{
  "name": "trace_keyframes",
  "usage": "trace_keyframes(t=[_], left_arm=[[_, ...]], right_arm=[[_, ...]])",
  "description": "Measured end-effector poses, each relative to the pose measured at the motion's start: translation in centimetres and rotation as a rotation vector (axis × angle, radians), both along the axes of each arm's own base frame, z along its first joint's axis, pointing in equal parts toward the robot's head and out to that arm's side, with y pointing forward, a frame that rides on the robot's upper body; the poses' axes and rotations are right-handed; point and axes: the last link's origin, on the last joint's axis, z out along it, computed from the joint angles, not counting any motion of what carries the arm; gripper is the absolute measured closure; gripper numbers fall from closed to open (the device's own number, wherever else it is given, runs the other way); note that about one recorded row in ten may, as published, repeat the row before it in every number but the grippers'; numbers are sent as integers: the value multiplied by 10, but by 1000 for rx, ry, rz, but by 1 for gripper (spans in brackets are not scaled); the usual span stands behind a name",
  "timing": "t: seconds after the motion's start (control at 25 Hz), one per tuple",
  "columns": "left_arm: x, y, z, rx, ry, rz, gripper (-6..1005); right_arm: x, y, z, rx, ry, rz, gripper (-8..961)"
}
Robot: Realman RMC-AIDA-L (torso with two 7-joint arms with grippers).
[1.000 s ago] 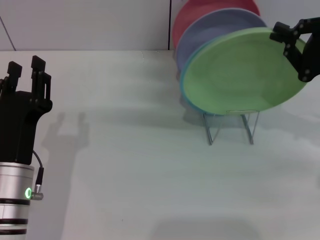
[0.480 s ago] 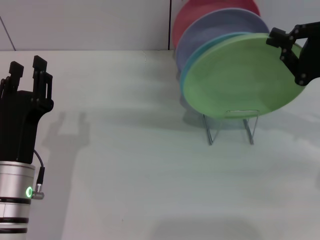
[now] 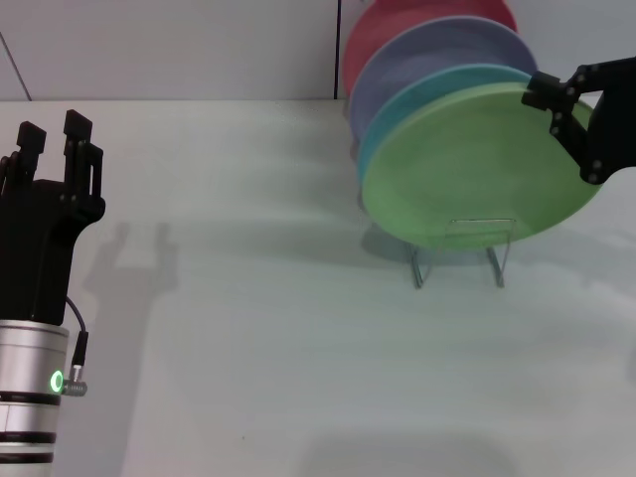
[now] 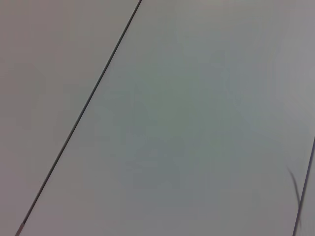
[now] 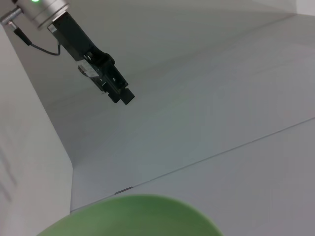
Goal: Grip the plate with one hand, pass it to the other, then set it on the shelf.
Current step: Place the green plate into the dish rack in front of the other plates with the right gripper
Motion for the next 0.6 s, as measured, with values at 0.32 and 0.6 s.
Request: trace_keyframes(t=[0.32,0.6], left_arm=[[0,0,-1,-4,1,-2,485],[0,-1,-1,-4,0,-3,486]], right_arm=[[4,2,-3,45,-14,-19,930],[4,5,-6,33,-14,-51,931]])
